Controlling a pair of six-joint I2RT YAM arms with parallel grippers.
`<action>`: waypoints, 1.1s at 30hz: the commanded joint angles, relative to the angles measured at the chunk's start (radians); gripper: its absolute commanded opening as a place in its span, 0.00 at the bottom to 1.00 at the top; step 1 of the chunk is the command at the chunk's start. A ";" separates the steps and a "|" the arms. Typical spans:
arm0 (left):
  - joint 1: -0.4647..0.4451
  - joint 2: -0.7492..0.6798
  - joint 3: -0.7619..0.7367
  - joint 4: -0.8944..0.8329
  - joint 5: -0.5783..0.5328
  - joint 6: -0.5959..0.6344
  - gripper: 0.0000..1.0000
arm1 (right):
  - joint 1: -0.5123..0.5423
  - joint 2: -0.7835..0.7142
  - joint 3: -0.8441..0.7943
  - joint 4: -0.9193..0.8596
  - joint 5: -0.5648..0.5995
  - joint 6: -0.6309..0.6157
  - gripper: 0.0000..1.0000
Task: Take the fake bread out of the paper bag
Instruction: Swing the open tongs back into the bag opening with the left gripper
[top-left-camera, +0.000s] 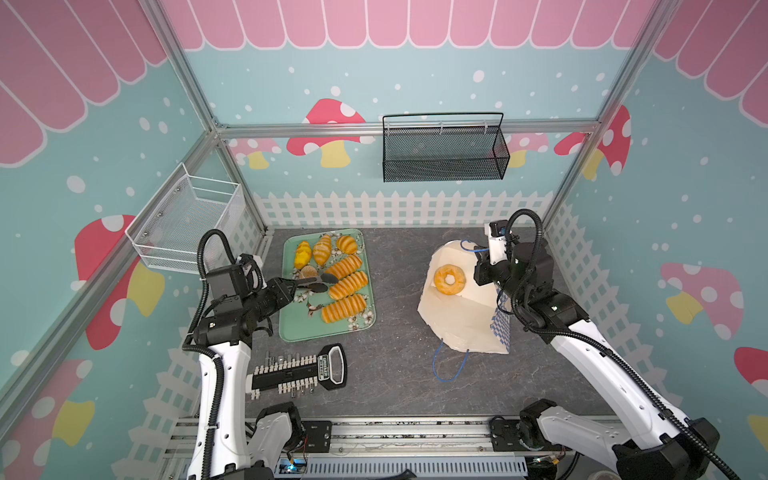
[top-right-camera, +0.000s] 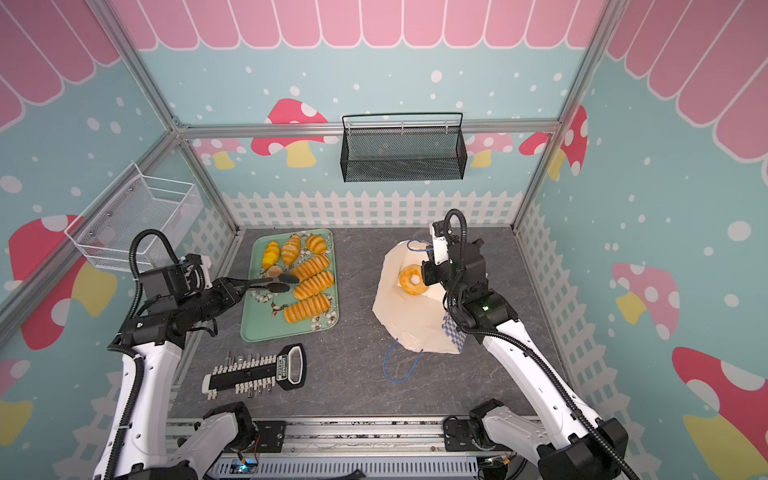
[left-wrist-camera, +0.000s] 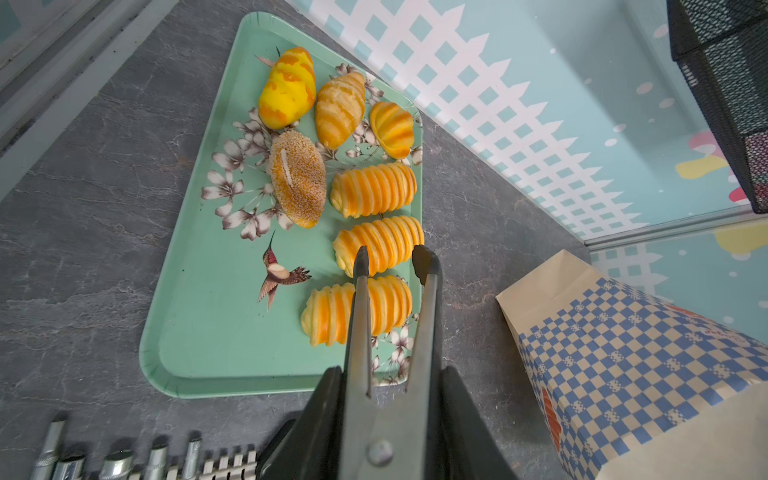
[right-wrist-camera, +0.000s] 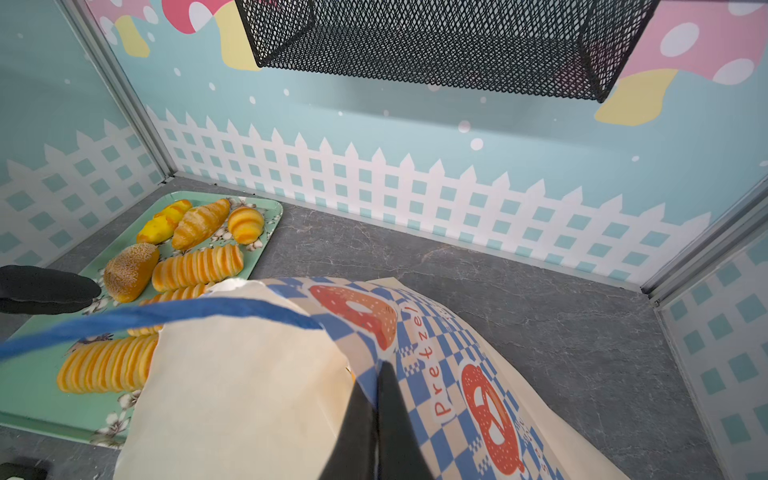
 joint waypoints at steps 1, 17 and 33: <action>-0.039 -0.017 0.087 0.024 0.067 0.030 0.00 | -0.001 0.007 0.035 0.013 -0.007 0.011 0.00; -0.624 -0.013 0.334 0.177 0.207 0.168 0.00 | -0.002 0.028 0.070 -0.011 0.005 0.017 0.00; -1.218 0.273 0.133 0.512 -0.492 0.554 0.00 | -0.002 0.028 0.083 -0.040 -0.026 0.036 0.00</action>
